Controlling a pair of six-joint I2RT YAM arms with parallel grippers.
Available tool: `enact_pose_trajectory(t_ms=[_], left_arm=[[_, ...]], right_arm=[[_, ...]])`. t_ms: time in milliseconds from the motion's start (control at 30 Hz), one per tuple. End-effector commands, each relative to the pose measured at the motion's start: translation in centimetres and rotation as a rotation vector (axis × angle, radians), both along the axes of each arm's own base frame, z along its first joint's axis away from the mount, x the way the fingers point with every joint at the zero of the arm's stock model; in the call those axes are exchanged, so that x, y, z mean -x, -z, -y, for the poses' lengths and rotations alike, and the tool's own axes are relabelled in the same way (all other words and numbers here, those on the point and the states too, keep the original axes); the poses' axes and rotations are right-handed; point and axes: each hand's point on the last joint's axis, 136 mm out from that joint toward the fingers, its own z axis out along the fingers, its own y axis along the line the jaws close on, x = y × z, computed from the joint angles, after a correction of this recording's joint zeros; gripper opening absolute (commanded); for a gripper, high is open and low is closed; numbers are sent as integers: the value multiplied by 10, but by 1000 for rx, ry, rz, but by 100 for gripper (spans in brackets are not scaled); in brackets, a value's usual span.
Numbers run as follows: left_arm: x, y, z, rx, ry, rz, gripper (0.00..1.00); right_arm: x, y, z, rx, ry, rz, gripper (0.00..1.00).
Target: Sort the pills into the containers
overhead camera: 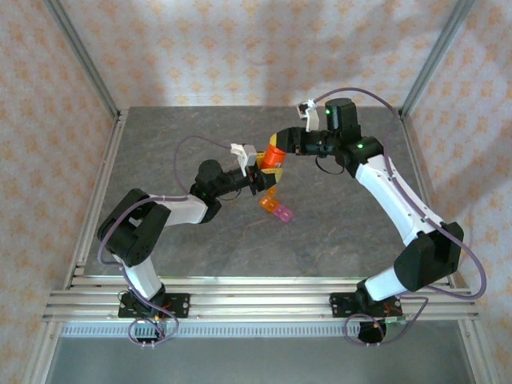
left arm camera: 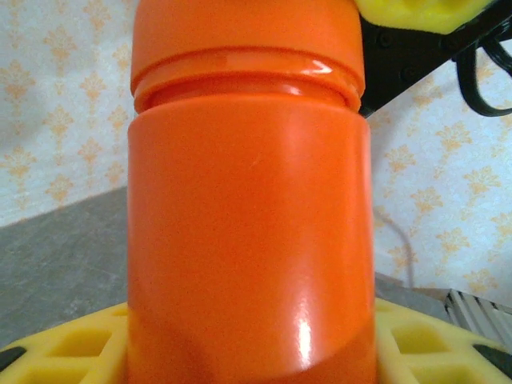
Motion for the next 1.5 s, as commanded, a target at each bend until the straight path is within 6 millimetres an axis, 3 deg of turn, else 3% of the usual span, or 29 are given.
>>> enact_pose_trajectory(t_ms=[0,200,400,600,767,1067,1333,1467], left_arm=[[1,-34,-8,21,-76,166,0],[4,-36,-17,-46,-220,277,0],[11,-38,-13,-79,-273,341,0],[11,-32,-9,-82,-269,331,0],[10,-26,-9,-89,-274,319,0],[8,-11,-6,-98,-252,278,0],[8,-3,-3,-96,-229,253,0],[6,-3,-4,-84,-203,233,0]], right_arm=[[0,29,-3,39,55,-78,42],[-1,49,-14,78,127,-109,42],[-1,66,-26,78,205,-128,42],[-1,68,-27,45,241,-141,43],[-3,55,-26,39,249,-120,47],[-12,9,-19,46,261,-55,67],[-20,-20,11,34,302,-8,83],[-24,-29,33,25,328,18,84]])
